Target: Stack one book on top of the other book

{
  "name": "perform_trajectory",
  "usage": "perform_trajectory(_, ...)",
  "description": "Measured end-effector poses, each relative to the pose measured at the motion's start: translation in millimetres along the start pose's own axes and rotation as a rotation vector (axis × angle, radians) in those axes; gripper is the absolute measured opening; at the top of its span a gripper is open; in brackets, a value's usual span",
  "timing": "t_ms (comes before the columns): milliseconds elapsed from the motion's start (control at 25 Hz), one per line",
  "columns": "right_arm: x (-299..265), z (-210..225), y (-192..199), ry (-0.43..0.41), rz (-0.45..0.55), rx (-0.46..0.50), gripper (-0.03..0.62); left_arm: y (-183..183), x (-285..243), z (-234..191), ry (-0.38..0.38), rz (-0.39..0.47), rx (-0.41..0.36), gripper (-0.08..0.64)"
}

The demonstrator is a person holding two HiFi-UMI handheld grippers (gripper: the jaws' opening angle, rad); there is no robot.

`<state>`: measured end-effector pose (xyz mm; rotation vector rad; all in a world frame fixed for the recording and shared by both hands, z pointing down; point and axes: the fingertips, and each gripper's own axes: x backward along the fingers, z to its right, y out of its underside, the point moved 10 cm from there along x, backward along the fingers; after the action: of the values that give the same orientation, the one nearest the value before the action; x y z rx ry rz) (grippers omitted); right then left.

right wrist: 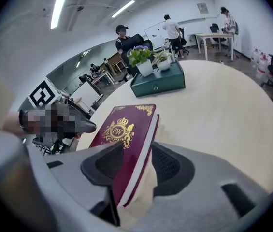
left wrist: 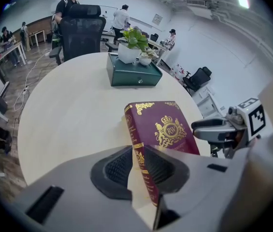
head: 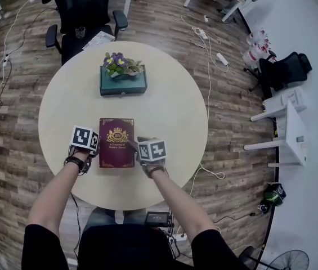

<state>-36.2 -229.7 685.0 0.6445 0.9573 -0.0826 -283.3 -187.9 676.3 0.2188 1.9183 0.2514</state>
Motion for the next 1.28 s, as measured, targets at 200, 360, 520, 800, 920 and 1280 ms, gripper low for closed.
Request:
perform_trajectory(200,53.0,-13.7,-26.9,0.026,0.134,0.103,0.169,-10.4,55.5,-1.1,0.022,0.142,-0.033,0.066)
perform_trajectory(360,108.6,-39.7,-50.0,0.015,0.252,0.214,0.136,-28.2,122.3,34.0,0.084,0.359,-0.141,0.057)
perform_trajectory(520,163.5,-74.3,-60.7,-0.023,0.393,0.294,0.117,-29.4,183.5,78.6,0.124,0.604,-0.277,0.035)
perform_trajectory(800,249.9,-128.9,-49.8,-0.067,0.627,0.407,0.063,13.6,254.6,140.7,0.174,0.941,-0.389,0.017)
perform_trajectory(920,273.3,-140.5,-33.7,-0.076,0.715,0.406,0.033,32.0,286.0,160.6,0.151,1.038,-0.394,0.012)
perform_trajectory(1280,306.3,-183.6,7.8,-0.059,0.887,0.51,0.008,94.4,319.5,185.4,0.075,1.245,-0.328,0.008)
